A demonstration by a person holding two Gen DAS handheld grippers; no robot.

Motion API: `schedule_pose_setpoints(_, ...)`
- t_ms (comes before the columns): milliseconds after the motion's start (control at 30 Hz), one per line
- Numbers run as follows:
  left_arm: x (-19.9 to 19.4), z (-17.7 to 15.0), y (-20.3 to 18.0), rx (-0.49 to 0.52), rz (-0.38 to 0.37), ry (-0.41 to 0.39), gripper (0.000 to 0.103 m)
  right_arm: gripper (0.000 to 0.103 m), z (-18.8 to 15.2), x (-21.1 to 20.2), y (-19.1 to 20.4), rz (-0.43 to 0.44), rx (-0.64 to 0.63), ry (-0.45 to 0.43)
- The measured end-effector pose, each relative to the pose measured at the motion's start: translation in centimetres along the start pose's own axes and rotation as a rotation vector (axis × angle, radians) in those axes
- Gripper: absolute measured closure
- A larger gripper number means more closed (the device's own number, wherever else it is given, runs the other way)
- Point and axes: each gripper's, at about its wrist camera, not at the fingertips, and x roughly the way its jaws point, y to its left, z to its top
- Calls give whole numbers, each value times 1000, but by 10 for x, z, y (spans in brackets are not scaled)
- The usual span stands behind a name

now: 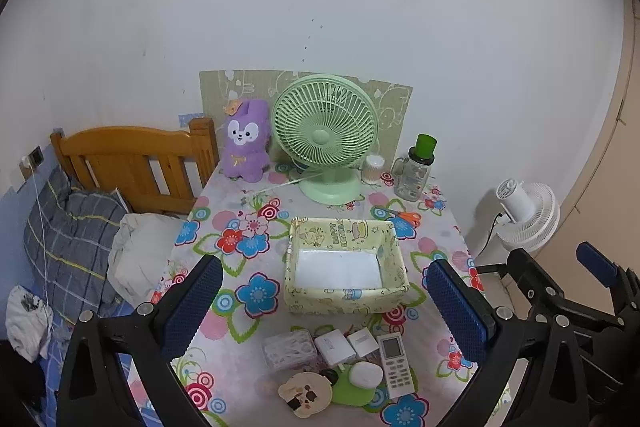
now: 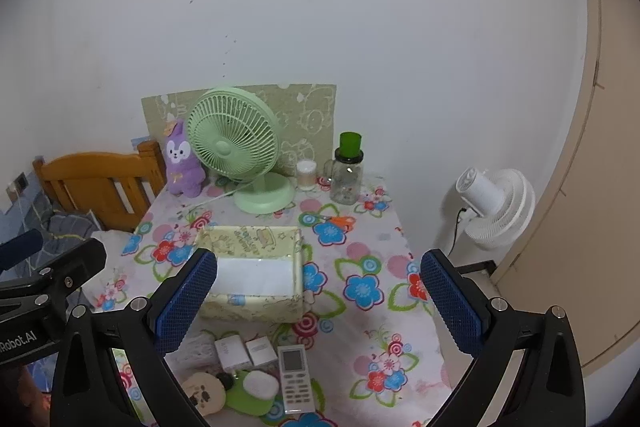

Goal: Organize rigid objects

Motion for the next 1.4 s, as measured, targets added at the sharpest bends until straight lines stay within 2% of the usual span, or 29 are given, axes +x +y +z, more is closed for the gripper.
schedule_pose_setpoints(500, -1, 6, 0, 25, 47, -22, 0, 0, 4, -1, 2, 18, -9, -20)
schedule_pose_setpoints(1400, 13, 15, -9, 57, 1, 23, 0, 0, 8, 9, -11, 21, 83, 38)
